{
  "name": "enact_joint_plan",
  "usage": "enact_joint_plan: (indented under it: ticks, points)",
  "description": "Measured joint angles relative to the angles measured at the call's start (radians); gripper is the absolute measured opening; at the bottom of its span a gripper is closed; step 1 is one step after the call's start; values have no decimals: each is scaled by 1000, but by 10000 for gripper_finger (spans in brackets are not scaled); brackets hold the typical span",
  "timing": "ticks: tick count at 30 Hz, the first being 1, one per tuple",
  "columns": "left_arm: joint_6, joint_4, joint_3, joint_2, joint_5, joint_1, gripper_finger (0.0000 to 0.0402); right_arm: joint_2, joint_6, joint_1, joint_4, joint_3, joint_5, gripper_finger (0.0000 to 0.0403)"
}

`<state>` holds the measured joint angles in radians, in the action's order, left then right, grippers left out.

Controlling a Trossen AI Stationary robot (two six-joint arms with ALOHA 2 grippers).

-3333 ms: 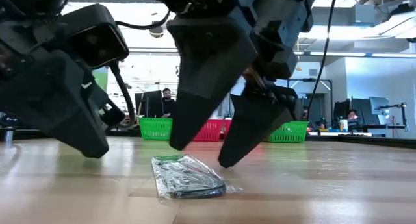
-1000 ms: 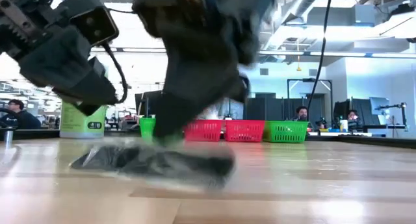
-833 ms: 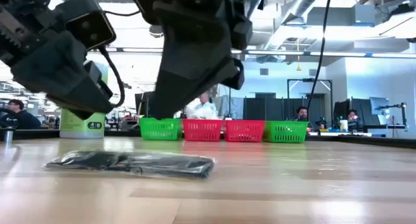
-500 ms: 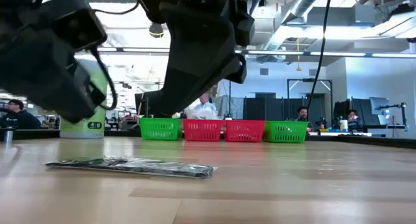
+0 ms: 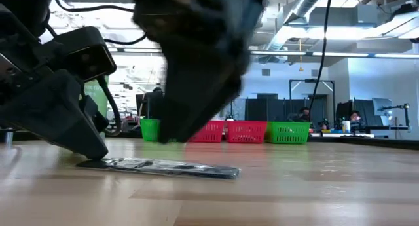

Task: Pick & Place Travel size toiletries
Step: Put the black comb into the right red bin

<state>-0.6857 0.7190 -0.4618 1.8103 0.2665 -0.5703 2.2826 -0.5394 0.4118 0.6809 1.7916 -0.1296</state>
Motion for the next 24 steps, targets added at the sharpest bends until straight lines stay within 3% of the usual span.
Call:
enact_joint_plan:
  ticks: [5, 9, 19, 24]
  points:
    - [0, -3, 1, 1, -3, 0, 1, 76, -12, -13, -93, 10, 37, 263]
    - [0, -2, 2, 1, -2, 0, 1, 103, -34, -22, -147, 9, 115, 296]
    - [-2, -2, 2, 3, 13, 0, 1, 133, -35, 3, -179, 14, 88, 299]
    - [-2, 0, 3, 3, 14, 0, 1, 137, -33, 13, -176, 14, 11, 291]
